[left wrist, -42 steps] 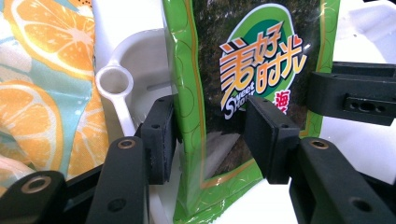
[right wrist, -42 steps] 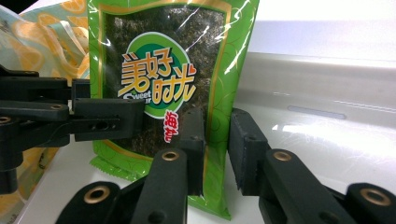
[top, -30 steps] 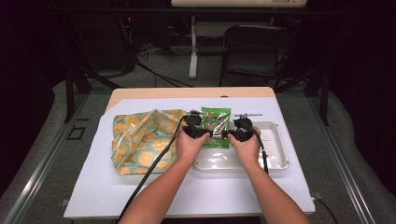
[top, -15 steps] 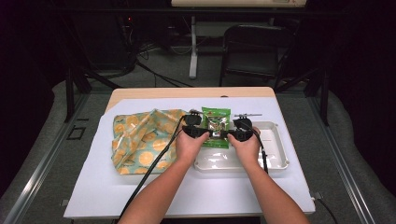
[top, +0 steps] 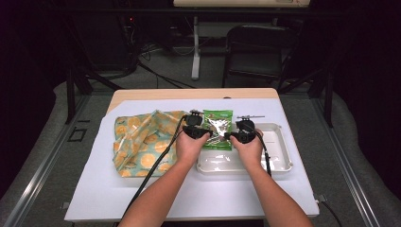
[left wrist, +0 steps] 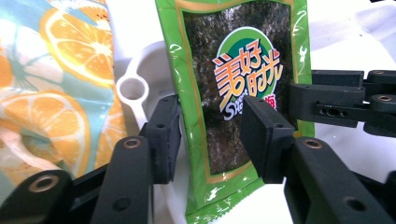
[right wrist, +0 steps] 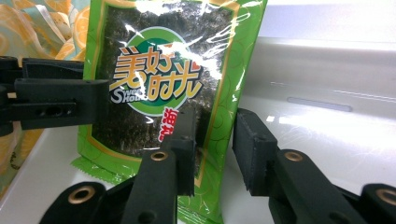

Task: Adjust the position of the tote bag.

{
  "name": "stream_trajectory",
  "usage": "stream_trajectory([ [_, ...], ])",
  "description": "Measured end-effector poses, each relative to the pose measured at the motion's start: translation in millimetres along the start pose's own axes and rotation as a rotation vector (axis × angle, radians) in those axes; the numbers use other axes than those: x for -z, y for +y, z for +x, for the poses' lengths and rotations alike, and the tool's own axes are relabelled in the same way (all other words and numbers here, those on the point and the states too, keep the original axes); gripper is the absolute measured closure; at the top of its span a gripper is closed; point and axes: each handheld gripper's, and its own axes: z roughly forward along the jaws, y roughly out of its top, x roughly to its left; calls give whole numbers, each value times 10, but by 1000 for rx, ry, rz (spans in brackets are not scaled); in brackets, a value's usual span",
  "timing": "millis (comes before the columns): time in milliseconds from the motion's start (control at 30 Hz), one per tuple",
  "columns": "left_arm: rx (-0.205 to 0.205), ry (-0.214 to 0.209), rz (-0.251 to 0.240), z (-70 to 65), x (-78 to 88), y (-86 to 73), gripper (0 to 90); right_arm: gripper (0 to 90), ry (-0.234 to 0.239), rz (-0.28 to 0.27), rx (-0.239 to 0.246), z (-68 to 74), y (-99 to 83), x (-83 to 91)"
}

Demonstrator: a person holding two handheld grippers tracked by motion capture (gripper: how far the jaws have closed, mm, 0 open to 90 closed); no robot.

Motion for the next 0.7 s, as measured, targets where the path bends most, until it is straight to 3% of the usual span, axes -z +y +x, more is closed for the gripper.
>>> stream_trajectory([
  [500, -7, 7, 3, -7, 10, -8, 602, 679, 4, -14, -1, -12, 2, -10],
  [700, -10, 4, -5, -17, 66, -7, 600, 688, -1, -15, 23, -1, 10, -8],
])
